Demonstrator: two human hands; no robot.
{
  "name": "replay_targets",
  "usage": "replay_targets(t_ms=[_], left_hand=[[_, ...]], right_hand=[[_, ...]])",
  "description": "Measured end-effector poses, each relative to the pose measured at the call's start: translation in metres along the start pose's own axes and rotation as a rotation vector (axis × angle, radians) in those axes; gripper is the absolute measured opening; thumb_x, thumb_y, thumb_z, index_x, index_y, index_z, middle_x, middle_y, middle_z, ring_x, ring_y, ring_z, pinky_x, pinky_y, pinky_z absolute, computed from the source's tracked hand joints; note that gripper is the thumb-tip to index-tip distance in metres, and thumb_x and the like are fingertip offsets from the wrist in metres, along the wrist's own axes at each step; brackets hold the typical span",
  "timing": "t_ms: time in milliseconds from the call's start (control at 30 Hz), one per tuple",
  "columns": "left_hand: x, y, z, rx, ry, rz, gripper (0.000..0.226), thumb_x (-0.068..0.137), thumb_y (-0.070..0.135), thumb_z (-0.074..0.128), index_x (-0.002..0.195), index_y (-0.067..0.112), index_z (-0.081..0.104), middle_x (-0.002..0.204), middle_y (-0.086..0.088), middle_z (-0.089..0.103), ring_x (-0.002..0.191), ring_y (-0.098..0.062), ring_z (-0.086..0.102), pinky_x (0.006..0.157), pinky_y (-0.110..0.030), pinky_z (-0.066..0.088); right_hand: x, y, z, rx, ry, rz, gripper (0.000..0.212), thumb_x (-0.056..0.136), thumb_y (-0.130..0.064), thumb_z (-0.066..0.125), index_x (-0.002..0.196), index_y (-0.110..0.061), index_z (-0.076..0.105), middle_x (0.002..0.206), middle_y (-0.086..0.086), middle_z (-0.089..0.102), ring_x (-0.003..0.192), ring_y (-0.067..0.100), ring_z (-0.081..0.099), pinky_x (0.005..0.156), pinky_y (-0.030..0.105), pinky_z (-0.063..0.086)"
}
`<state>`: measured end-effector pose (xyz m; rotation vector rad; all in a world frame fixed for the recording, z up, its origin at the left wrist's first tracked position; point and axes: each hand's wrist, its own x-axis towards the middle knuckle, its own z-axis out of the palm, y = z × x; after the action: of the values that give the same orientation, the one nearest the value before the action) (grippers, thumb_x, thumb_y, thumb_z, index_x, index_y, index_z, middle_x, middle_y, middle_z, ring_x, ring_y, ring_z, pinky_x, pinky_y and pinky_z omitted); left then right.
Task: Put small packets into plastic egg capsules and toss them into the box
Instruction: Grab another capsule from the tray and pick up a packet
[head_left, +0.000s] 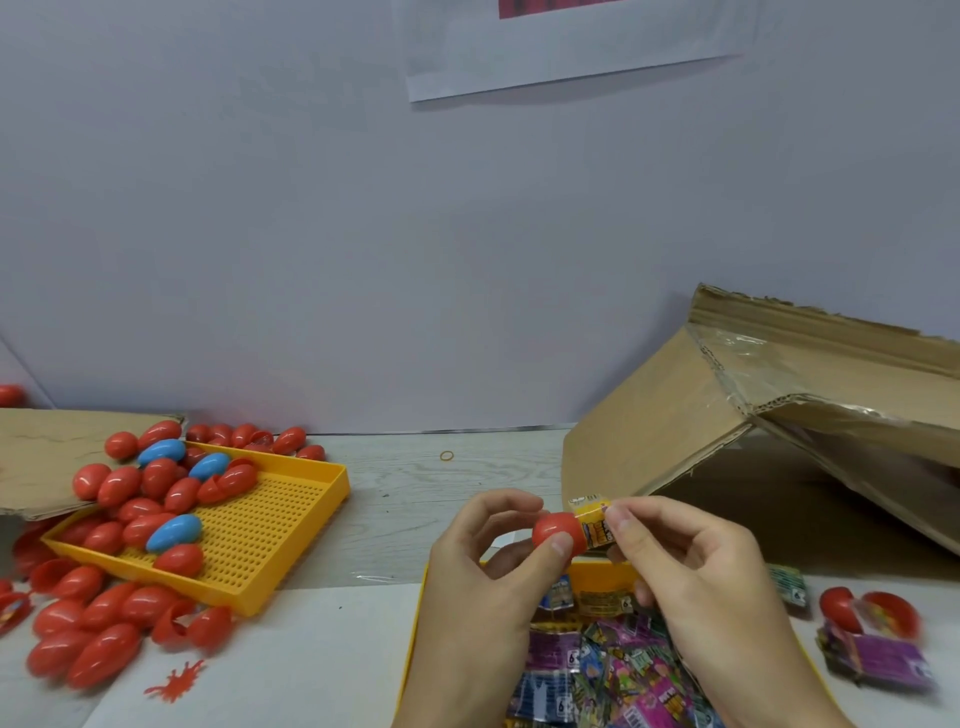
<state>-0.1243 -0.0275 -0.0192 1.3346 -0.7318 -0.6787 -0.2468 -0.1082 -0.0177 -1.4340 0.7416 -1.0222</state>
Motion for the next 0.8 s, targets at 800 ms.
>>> replay_targets(t_ms=[800], left_hand=[[-0.0013, 0.0031, 0.0041, -0.012, 0.011, 0.023, 0.029, 0.074, -0.003, 0.079, 0.092, 0.017, 0.066, 0.088, 0.005, 0.071, 0.078, -0.018, 0.073, 0.058, -0.02, 0.055]], right_hand=[[-0.0026, -0.0038, -0.0008, -0.019, -0.075, -0.039, 0.029, 0.059, -0.052, 0.066, 0.085, -0.042, 0.075, 0.083, -0.006, 0.076, 0.083, 0.008, 0.07, 0.073, 0.026, 0.053]])
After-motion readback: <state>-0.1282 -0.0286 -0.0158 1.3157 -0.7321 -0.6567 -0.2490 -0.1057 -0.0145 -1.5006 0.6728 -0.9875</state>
